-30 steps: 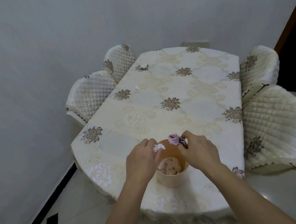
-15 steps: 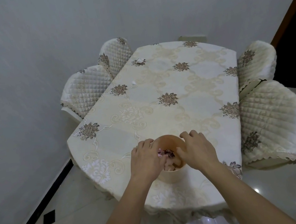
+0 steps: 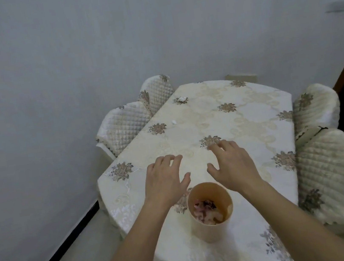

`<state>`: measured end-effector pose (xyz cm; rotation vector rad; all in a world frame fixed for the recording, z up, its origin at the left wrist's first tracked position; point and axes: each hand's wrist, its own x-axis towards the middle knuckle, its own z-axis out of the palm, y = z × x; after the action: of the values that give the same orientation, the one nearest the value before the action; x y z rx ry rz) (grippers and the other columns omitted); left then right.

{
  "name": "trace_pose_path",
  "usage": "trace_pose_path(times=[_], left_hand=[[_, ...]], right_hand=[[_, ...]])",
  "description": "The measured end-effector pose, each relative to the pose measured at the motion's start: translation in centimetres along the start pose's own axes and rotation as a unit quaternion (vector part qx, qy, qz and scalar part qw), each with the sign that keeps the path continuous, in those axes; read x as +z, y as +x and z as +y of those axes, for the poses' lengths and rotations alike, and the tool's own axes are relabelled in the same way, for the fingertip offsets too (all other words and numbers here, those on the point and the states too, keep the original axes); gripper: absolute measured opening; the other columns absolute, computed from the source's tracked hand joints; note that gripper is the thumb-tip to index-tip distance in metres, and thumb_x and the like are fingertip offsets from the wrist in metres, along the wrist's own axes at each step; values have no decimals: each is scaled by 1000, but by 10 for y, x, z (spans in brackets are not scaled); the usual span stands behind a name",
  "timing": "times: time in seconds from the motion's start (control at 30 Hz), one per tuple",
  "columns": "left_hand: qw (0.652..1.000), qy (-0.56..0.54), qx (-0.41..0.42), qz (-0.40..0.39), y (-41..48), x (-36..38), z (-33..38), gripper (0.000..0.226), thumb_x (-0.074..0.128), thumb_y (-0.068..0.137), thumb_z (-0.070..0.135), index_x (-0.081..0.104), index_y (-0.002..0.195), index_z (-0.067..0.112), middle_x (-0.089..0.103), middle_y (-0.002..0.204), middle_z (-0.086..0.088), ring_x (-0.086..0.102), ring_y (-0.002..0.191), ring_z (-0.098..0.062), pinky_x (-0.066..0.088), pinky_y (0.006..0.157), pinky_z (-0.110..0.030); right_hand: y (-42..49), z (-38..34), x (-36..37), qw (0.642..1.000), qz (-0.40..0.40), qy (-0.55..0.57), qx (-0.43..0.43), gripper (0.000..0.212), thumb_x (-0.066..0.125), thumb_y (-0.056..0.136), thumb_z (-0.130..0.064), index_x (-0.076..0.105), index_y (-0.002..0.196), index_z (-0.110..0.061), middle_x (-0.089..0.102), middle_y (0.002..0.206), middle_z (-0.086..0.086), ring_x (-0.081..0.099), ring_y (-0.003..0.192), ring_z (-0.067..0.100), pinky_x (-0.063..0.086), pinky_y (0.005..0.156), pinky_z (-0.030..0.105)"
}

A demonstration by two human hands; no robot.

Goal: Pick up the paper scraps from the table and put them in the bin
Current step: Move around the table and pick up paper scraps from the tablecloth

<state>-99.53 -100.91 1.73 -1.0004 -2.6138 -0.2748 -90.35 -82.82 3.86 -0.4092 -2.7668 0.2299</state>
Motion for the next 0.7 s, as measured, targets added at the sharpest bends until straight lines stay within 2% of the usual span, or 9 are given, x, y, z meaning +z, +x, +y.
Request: trace_pose_path(times=[0.17,0.37,0.5,0.7], left_hand=[[998,25,-45,40,-5,-33,-20,51,51,85,54,60,124,23,65,119,0,58,110,-22,46,88,-42],[989,34,-133,50,-47,-61,-59,49,50,84,52,61,122,23,64,118,3,58,108,-21,46,89,-41],[974,71,-205,57,-91,-80,-84,45,54,80,50,63,117,24,66,113,3,60,100,-22,47,82,-38],[941,112,-318,37,-168,-102,-114,50,42,81,53,64,113,22,66,113,1,59,103,-24,47,84,-38]], right_hand=[[20,-25,-11,999,11,6,-53,48,52,88,-41,51,132,-22,56,128,2,48,120,24,43,96,40],[24,-75,2,989,3,30,-145,45,58,85,-38,56,126,-20,60,121,4,54,113,25,46,88,40],[22,-120,19,974,-20,60,-216,45,59,83,-37,58,124,-19,60,119,5,54,112,26,46,86,40],[6,-195,38,944,-46,100,-311,43,58,83,-37,58,122,-18,61,118,5,53,112,27,46,87,40]])
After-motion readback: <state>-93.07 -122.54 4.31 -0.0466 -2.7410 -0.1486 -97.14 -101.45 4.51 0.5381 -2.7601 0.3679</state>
